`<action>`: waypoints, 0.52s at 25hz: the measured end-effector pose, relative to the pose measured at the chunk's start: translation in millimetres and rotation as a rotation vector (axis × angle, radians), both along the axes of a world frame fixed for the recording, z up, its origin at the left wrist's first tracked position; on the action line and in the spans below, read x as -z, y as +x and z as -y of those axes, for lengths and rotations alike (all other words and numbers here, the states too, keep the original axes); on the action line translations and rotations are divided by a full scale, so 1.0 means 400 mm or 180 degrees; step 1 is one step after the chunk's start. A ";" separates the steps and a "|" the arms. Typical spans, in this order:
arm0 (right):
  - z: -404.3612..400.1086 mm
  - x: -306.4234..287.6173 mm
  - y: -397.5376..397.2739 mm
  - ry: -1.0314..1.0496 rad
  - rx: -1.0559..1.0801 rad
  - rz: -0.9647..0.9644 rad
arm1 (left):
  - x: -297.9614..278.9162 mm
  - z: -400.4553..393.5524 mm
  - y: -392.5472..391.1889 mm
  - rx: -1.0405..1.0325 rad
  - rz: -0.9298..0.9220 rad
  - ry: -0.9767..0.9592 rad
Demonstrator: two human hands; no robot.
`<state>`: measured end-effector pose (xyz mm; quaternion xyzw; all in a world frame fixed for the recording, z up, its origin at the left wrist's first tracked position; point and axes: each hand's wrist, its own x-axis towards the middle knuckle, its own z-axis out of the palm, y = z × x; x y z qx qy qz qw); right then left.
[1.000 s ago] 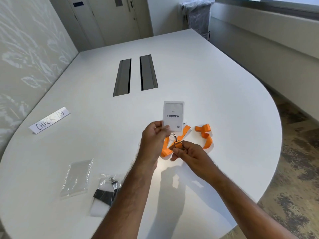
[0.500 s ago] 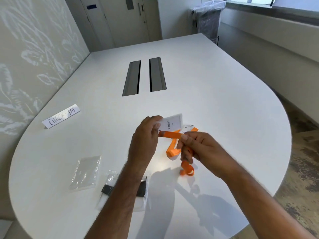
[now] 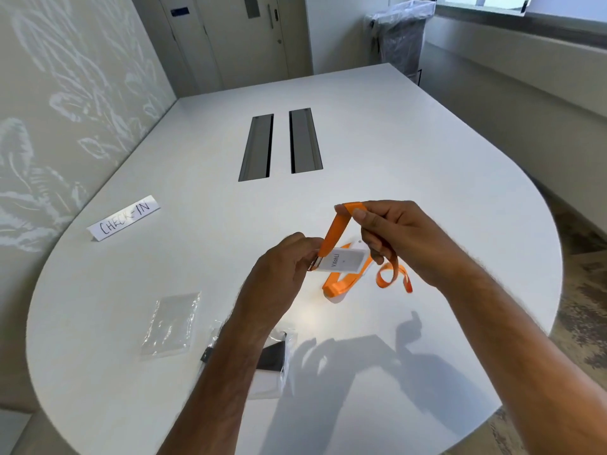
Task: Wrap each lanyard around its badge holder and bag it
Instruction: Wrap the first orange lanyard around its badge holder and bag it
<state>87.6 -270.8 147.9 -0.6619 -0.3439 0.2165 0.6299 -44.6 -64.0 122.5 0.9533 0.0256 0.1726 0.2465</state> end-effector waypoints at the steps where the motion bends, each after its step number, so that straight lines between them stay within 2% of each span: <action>1: -0.006 0.006 0.004 -0.0035 0.0065 -0.0068 | -0.009 -0.005 -0.007 0.0070 0.0047 -0.0009; 5: -0.020 0.046 0.015 -0.0207 -0.0033 -0.0402 | -0.027 -0.032 -0.027 0.0313 0.0279 -0.0058; 9: -0.023 0.065 0.015 -0.0597 -0.0519 -0.0305 | -0.027 -0.075 -0.031 0.0600 0.0285 -0.0483; 13: -0.021 0.067 0.009 -0.0681 -0.1053 -0.0220 | -0.042 -0.095 -0.032 0.0723 0.0438 -0.1009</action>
